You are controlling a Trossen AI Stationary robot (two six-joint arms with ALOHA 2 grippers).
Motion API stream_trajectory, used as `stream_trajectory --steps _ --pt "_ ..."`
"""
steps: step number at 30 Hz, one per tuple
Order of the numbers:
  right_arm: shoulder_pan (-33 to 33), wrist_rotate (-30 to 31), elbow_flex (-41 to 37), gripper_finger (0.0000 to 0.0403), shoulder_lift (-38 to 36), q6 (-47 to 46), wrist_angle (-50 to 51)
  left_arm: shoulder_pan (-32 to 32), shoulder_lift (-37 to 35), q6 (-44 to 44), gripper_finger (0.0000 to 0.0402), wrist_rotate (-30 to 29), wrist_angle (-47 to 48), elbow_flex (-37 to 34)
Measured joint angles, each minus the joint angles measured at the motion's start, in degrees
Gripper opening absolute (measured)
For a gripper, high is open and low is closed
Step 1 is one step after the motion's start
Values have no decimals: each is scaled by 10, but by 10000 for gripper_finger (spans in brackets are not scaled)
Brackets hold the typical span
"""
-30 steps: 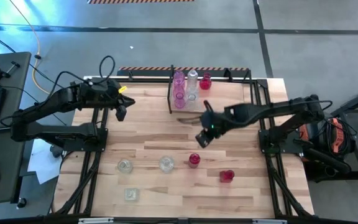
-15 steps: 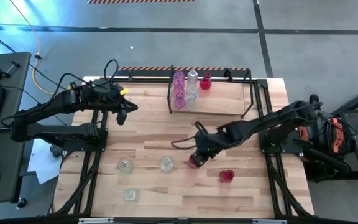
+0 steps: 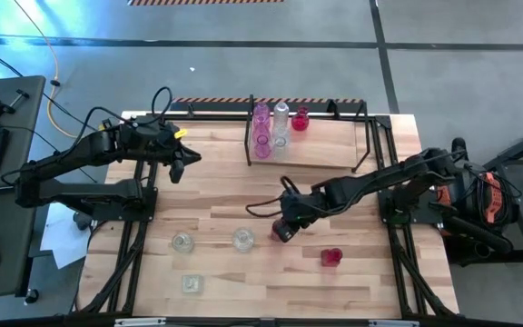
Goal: Sort vases onto shelf
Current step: Align the red vase with the other red vase on the shelf
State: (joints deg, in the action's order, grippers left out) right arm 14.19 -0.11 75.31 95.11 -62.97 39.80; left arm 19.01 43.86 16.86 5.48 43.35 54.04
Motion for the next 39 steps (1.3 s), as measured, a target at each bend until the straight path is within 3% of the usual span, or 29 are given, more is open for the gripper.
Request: stream_trajectory --steps 13,39 --pt "-2 60 41 99 3 10 112 0 -14 0 35 0 0 0" --pt "-3 28 42 98 7 39 48 0 -16 11 35 0 0 0"
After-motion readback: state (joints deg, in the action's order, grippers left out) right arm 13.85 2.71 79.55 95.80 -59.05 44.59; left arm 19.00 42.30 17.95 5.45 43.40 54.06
